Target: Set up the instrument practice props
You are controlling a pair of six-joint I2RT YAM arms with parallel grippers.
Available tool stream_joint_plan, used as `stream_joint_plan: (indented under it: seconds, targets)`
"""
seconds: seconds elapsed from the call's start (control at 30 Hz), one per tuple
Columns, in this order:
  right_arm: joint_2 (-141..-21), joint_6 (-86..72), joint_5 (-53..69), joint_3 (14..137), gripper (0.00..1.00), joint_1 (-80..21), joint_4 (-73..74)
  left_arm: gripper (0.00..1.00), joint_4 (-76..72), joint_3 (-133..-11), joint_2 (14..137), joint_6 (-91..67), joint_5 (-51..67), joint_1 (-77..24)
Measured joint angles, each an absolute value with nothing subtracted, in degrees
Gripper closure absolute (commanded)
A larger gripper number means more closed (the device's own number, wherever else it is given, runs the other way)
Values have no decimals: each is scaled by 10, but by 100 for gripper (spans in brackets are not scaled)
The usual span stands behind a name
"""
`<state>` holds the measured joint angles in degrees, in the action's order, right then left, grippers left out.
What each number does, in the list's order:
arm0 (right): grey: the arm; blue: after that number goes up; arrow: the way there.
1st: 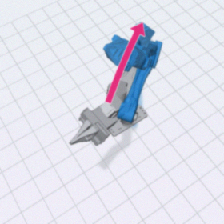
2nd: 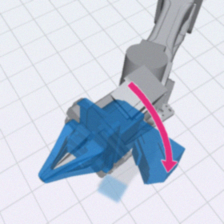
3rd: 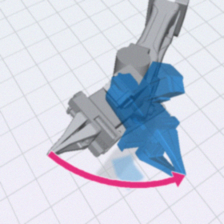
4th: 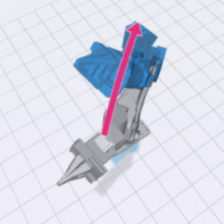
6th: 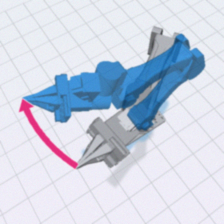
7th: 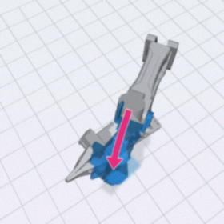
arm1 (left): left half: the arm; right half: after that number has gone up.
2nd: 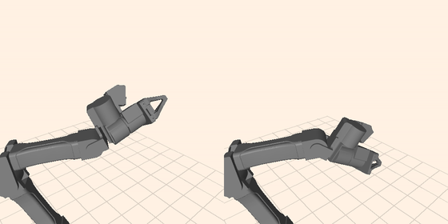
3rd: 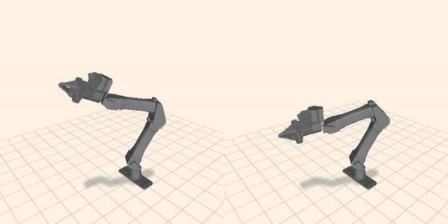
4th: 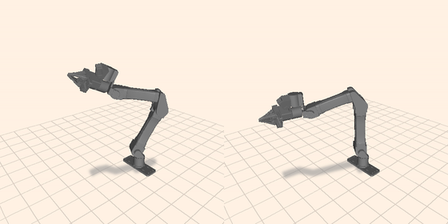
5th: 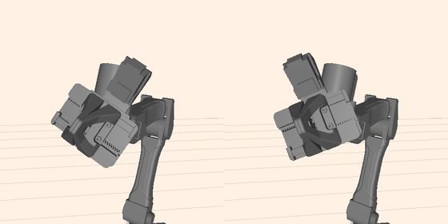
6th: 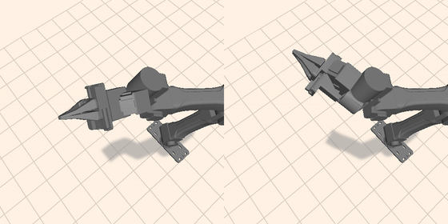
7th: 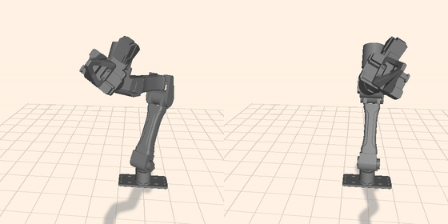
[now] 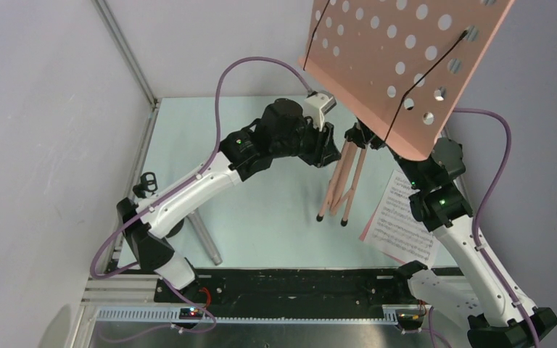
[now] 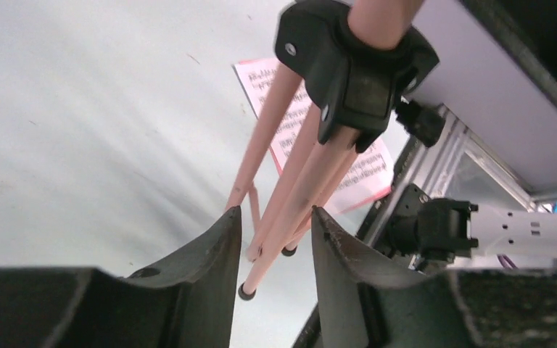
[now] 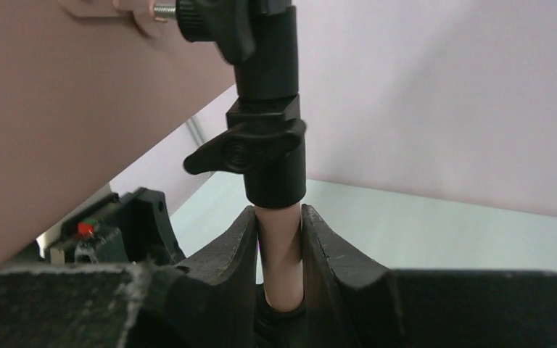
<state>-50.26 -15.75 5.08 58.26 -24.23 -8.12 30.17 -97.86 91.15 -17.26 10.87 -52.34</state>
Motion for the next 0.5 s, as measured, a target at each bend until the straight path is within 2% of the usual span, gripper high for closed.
stream_joint_plan:
  seconds: [0.17,0.5]
  targets:
    - [-503,-131,39,585,100,-248,-78,54,285,-987,908,-168,85,-516]
    - [-528,-132,35,585,100,-265,-86,43,275,-992,907,-165,76,-516]
